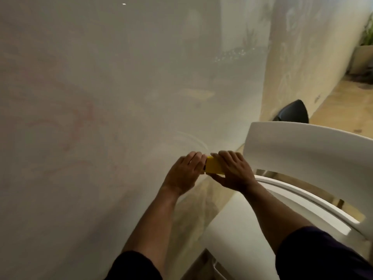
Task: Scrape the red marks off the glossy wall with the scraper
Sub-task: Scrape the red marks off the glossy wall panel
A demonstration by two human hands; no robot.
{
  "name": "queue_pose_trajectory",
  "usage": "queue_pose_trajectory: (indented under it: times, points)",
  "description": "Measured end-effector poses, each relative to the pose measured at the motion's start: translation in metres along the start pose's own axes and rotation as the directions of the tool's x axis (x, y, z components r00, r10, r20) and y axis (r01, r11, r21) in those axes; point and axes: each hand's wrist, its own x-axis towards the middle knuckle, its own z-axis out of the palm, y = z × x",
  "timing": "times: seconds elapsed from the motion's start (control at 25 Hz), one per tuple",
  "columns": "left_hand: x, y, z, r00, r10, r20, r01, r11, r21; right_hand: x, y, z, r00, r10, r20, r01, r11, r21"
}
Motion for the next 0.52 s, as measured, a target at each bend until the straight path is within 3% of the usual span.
queue_pose_trajectory:
  times: [0.2,0.52]
  points:
    - [0.003,-0.068,-0.067,0.993,-0.080,-0.089,0.097,0.975,0.199,0.096,-0.015,-0.016,0.966,-0.217,-0.139,0.219,0.976,0.000]
    - [-0.007,-0.164,-0.215,0.981,-0.129,-0.146,0.187,0.837,0.515,0.246,-0.084,-0.053,0.800,-0.424,-0.424,0.431,0.898,-0.084]
